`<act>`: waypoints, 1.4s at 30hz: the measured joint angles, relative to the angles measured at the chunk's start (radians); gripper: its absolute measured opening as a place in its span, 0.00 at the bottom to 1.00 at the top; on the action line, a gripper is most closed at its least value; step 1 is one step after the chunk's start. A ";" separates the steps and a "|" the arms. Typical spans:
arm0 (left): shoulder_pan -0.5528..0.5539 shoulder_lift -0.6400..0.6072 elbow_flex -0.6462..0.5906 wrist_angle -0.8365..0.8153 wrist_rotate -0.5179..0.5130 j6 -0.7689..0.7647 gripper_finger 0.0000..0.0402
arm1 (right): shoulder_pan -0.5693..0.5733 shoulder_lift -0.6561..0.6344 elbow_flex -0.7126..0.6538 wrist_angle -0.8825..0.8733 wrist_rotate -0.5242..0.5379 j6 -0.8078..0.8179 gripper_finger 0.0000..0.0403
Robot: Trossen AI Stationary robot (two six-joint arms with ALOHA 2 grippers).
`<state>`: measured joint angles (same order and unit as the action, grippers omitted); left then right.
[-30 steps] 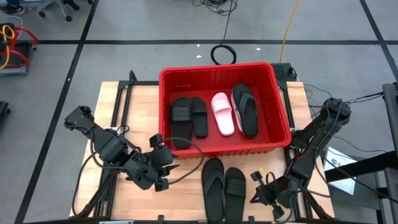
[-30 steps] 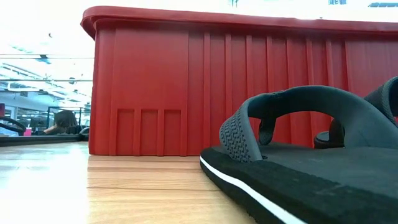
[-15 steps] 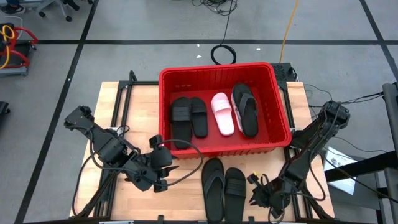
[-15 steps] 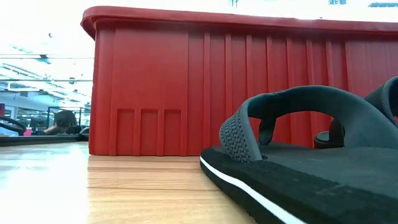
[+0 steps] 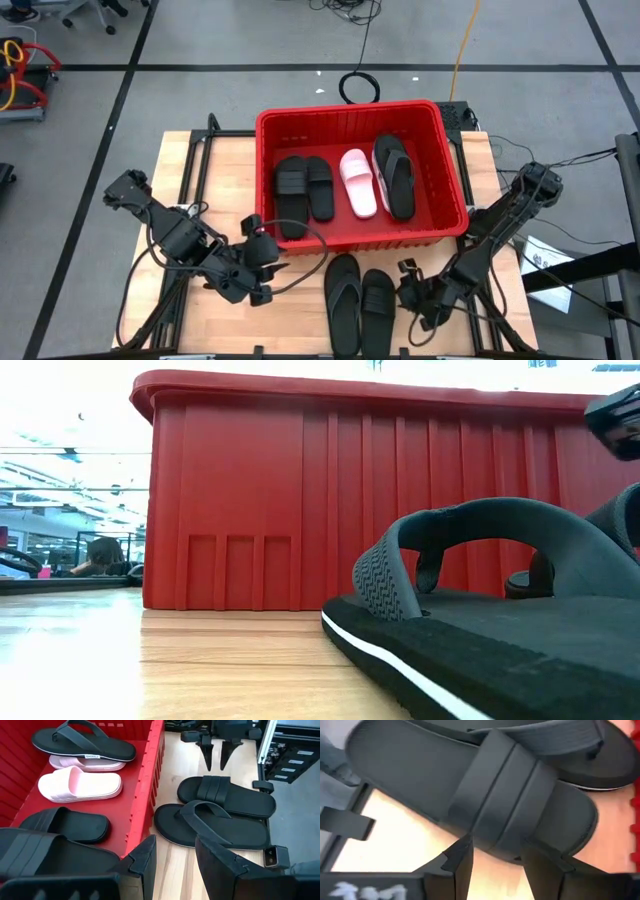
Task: Pick and place slides into bin
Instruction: Put the black slide into the red bin
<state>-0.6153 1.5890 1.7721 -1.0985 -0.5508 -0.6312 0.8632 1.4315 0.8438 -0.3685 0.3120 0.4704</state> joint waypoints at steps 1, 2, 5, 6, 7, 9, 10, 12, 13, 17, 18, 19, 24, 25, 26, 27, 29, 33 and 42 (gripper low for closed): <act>0.001 0.000 0.000 0.000 0.000 0.000 0.33 | -0.008 0.000 -0.005 0.003 -0.003 -0.004 0.38; 0.001 0.000 0.000 0.000 -0.001 0.000 0.33 | -0.018 0.000 -0.013 0.006 -0.017 -0.008 0.38; -0.001 0.000 0.000 0.000 0.000 -0.002 0.33 | -0.046 0.000 -0.041 0.013 -0.070 -0.002 0.38; -0.001 0.000 0.000 0.000 0.000 -0.006 0.33 | -0.054 0.000 -0.048 0.018 -0.092 0.001 0.38; 0.000 0.000 0.000 0.001 0.000 -0.008 0.33 | -0.062 0.000 -0.053 0.024 -0.108 0.001 0.38; 0.000 0.000 0.000 0.002 -0.001 -0.013 0.33 | -0.075 0.000 -0.058 0.030 -0.125 -0.008 0.37; 0.001 0.000 0.000 0.002 -0.001 -0.018 0.33 | -0.081 0.000 -0.059 0.035 -0.131 -0.016 0.37; 0.000 0.000 0.000 0.002 -0.001 -0.025 0.33 | -0.092 0.000 -0.059 0.052 -0.133 -0.022 0.37; 0.000 0.000 0.000 0.002 -0.001 -0.027 0.33 | -0.098 0.000 -0.059 0.055 -0.134 -0.024 0.38; 0.000 0.000 0.000 0.003 -0.001 -0.029 0.33 | -0.116 0.000 -0.059 0.055 -0.134 -0.063 0.38; 0.000 0.000 0.000 0.003 -0.001 -0.029 0.33 | -0.120 0.000 -0.059 0.054 -0.134 -0.065 0.38; 0.000 0.000 0.000 0.003 -0.001 -0.029 0.33 | -0.124 0.000 -0.059 0.054 -0.140 -0.067 0.38; 0.000 0.000 0.000 0.003 0.000 -0.029 0.33 | -0.154 -0.002 -0.115 0.153 -0.259 -0.066 0.38; 0.000 0.000 0.000 0.003 -0.001 -0.029 0.33 | -0.158 -0.002 -0.131 0.192 -0.276 -0.068 0.38; 0.000 0.000 0.000 0.003 -0.001 -0.029 0.33 | -0.158 -0.002 -0.145 0.230 -0.288 -0.070 0.38; 0.000 0.000 0.000 0.003 -0.001 -0.029 0.33 | -0.160 -0.002 -0.158 0.264 -0.293 -0.071 0.38; 0.000 0.000 0.000 0.003 0.000 -0.029 0.33 | -0.166 -0.002 -0.178 0.303 -0.299 -0.062 0.38; 0.000 0.000 0.000 0.004 0.004 -0.029 0.33 | -0.170 -0.002 -0.187 0.315 -0.300 0.009 0.38; 0.000 0.000 0.000 0.003 0.007 -0.010 0.33 | -0.175 -0.001 -0.191 0.342 -0.365 0.009 0.38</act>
<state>-0.6155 1.5891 1.7718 -1.0950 -0.5438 -0.6415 0.6884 1.4307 0.6533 -0.0265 -0.0530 0.4793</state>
